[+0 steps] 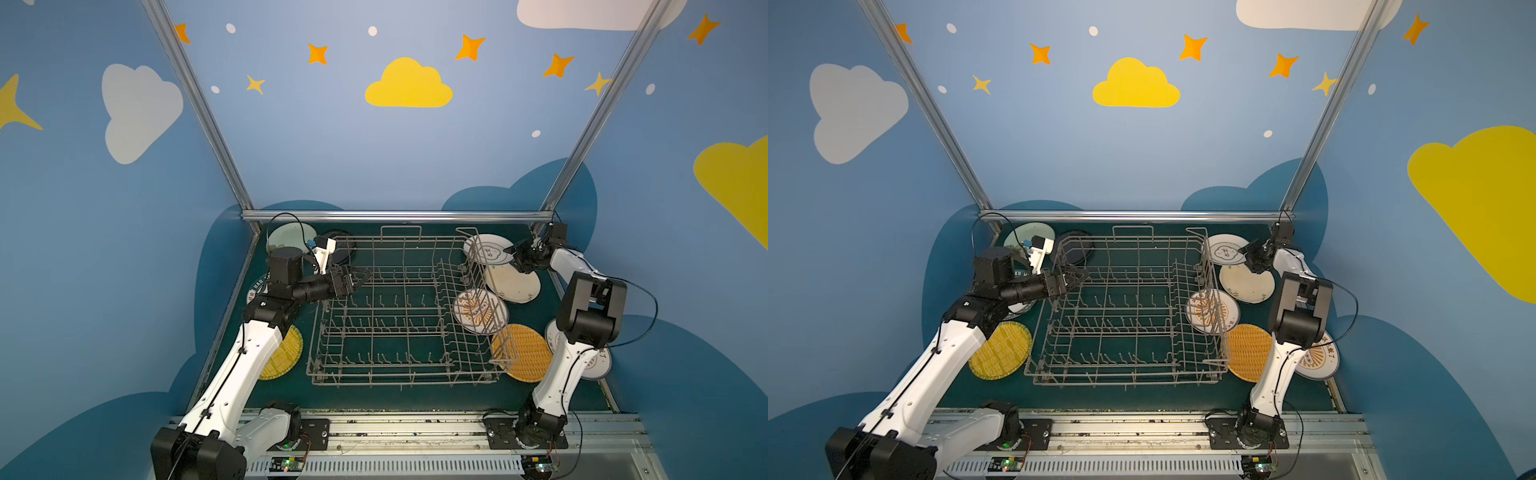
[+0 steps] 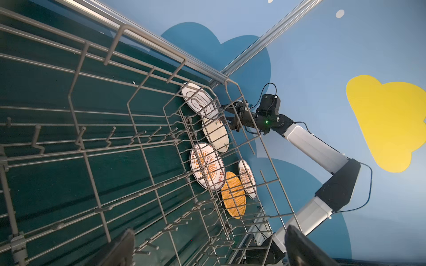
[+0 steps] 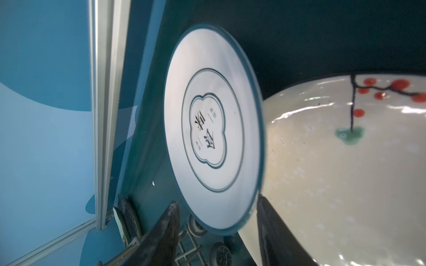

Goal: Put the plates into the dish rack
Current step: 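Reach the right gripper to the small white emblem plate's rim and grasp it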

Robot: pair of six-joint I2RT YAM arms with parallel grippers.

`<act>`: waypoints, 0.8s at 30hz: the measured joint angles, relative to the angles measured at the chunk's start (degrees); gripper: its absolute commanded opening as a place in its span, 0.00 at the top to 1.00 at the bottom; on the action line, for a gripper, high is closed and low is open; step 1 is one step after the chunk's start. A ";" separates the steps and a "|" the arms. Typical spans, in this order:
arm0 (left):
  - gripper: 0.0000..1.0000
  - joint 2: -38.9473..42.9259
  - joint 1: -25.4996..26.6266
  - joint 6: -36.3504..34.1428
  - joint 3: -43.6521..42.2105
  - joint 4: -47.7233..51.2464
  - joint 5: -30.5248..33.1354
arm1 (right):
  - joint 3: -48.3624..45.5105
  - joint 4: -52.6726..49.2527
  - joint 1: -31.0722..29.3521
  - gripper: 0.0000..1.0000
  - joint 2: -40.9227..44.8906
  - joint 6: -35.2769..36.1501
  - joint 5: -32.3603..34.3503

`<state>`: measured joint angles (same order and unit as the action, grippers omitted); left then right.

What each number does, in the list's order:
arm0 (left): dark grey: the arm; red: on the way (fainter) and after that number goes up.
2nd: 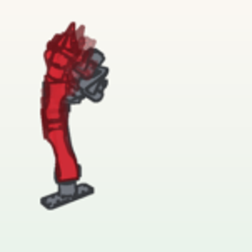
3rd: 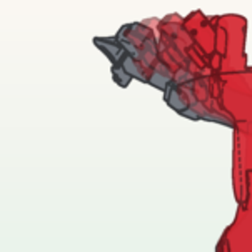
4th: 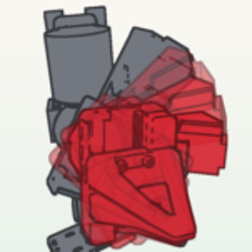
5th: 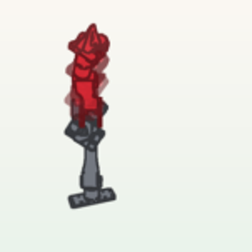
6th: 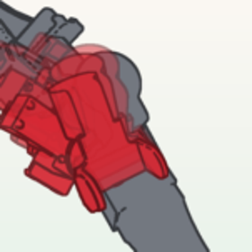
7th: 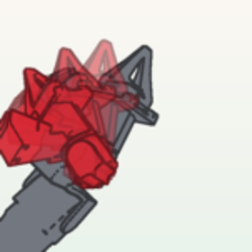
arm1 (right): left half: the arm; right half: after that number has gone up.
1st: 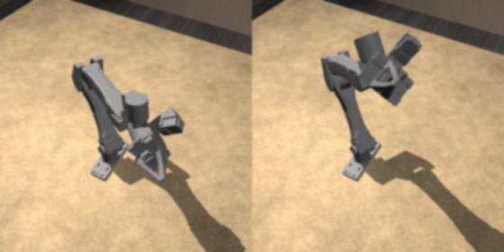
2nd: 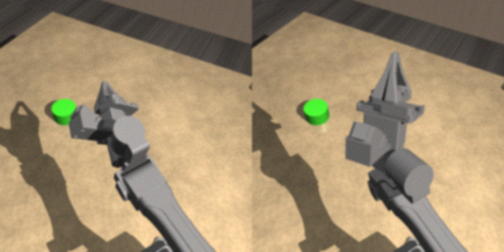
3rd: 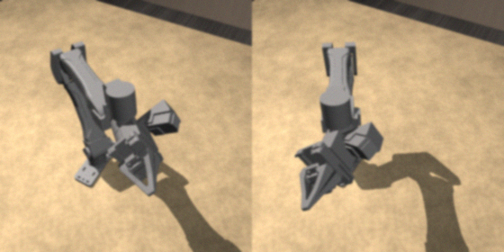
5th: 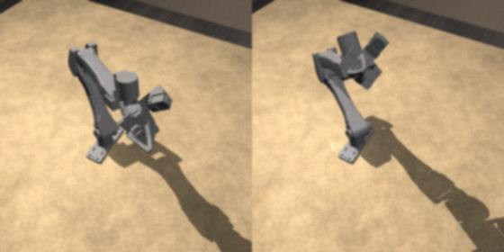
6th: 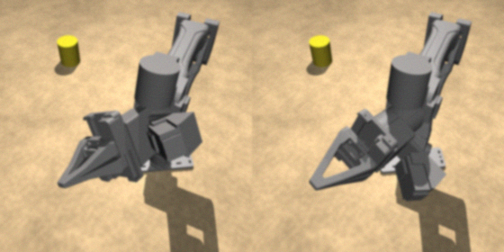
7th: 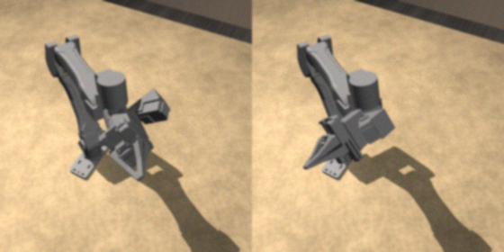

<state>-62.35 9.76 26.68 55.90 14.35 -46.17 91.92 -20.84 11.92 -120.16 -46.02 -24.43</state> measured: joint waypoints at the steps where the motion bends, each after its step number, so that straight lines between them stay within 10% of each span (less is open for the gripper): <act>1: 0.00 0.00 -0.02 0.07 0.00 -0.02 0.00 | 0.28 -0.20 -0.13 0.49 -0.39 -0.09 0.17; 24: 0.00 -0.26 -0.90 1.20 -0.37 -1.36 -0.28 | 3.45 -1.25 -0.94 0.68 -4.92 -0.96 2.40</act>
<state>-62.61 8.86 27.88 55.53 12.99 -46.46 95.37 -22.09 10.98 -125.08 -46.98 -22.02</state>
